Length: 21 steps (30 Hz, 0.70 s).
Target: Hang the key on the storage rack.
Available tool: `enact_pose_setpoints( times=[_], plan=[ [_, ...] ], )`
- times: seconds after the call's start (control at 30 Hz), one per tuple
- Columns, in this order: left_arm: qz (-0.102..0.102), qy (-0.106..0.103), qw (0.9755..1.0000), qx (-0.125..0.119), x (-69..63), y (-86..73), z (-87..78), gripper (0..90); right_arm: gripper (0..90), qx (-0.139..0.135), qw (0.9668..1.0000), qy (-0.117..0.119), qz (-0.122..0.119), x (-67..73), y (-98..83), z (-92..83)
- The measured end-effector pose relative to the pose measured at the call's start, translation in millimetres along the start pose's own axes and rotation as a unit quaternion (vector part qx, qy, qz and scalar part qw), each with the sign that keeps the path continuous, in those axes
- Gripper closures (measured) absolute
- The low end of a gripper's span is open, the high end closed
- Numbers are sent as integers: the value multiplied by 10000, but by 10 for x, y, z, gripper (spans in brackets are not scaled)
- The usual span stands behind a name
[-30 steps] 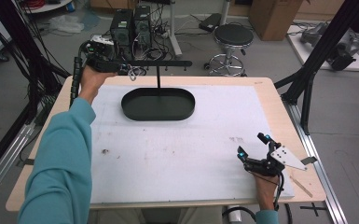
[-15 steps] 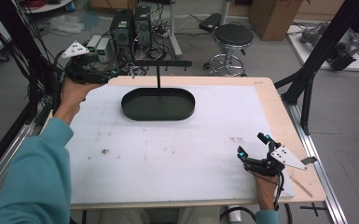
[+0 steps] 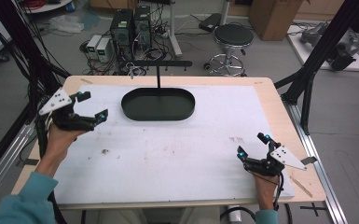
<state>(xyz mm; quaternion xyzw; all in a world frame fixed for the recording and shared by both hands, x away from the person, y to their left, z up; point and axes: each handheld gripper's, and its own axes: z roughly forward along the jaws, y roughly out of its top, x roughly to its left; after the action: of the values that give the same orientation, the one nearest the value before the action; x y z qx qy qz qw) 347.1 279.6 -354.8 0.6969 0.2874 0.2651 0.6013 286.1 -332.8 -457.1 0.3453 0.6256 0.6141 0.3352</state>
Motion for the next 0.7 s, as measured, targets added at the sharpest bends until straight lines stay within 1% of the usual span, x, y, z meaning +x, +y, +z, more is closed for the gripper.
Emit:
enact_pose_setpoints(
  times=[0.07, 0.1, 0.13, 0.2, 0.27, 0.33, 0.37, 0.43, 0.5, 0.57, 0.67, 0.7],
  plan=[
    [17, -14, 10000, 31, -57, -100, -78, 17, 33, 16, 10000, -2, 30, 6, -1, -3],
    [39, 10, 10000, 0, -86, -149, -119, 17, 33, 7, 10000, -3, 18, 6, 0, -1],
    [60, 45, 9999, -82, -115, -202, -171, 17, 33, -2, 10000, -10, 0, 5, 0, 0],
    [-23, 39, 9996, -271, -170, -325, -266, 17, 33, 11, 10000, -17, 27, 7, 0, -2],
    [-105, 95, 9991, -404, -235, -465, -341, 17, 33, -30, 10000, -46, -33, 2, -1, 1],
    [-192, 116, 9986, -477, -301, -612, -387, 17, 33, -19, 10000, -55, -28, 6, -1, 0],
    [-246, 118, 9985, -482, -334, -681, -402, 17, 33, -23, 10000, -60, -48, 2, -1, 1],
    [-260, 113, 9985, -479, -389, -797, -411, 17, 33, -25, 10000, -55, -42, 3, -1, 1],
    [-347, 79, 9983, -467, -430, -886, -411, 17, 33, -16, 10000, -63, -40, 6, -1, 0],
    [-344, 95, 9982, -488, -457, -950, -409, 17, 33, -19, 10000, -65, -29, 7, -1, 0],
    [-409, 100, 9972, -620, -470, -1022, -419, 17, 33, 1, 10000, -64, -14, 13, -1, -3],
    [-426, 76, 9971, -624, -472, -1052, -417, 17, 33, 0, 10000, -65, -13, 15, -1, -3]
  ],
)
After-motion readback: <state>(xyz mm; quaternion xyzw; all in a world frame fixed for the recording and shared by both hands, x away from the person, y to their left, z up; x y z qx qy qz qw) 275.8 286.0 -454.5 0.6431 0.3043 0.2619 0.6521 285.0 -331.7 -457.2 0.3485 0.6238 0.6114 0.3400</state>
